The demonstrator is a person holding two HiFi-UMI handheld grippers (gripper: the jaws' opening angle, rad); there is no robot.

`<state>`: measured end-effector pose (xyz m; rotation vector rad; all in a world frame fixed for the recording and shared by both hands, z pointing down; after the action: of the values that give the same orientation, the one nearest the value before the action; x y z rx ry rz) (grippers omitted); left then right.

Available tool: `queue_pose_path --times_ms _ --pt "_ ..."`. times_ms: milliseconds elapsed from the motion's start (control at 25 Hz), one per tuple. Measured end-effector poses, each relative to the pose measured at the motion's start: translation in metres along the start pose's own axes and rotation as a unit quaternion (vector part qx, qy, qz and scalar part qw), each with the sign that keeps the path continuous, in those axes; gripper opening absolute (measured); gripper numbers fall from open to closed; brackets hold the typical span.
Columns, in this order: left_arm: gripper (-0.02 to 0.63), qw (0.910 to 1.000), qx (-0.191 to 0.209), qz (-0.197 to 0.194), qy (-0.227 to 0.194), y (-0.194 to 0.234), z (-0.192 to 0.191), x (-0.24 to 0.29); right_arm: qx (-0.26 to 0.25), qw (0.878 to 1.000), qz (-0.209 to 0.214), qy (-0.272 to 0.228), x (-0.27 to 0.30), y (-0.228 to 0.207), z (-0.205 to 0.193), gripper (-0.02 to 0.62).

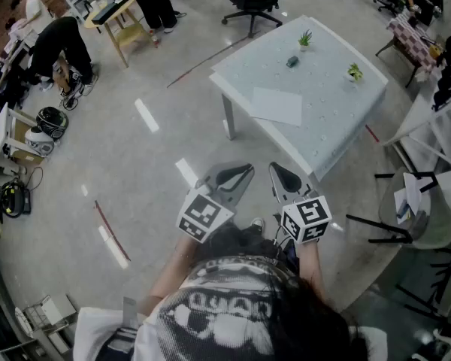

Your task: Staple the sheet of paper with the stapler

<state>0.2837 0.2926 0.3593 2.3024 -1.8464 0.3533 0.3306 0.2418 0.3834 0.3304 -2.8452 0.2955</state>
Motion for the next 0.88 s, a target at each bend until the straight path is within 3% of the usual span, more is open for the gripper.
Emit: queue_pose_path --times_ms 560,880 --pt "0.014 0.9993 -0.006 0.036 -0.003 -0.004 0.002 0.034 -0.003 1.0 0.019 -0.001 -0.007 -0.04 -0.007 -0.003" --pt "0.014 0.9985 -0.014 0.05 0.017 0.001 -0.007 0.044 -0.001 0.999 0.04 0.016 0.007 -0.052 -0.016 -0.003"
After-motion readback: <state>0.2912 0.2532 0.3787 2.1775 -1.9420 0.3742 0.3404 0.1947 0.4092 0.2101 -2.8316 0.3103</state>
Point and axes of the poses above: the fingertips, and each gripper's own axes: x forward along the fingers, y to its left, z out of its top, the point moved 2 cm from there along -x, backward along the fingers, and after that the axes turned 1 degree about y, right-handed, at the moved point
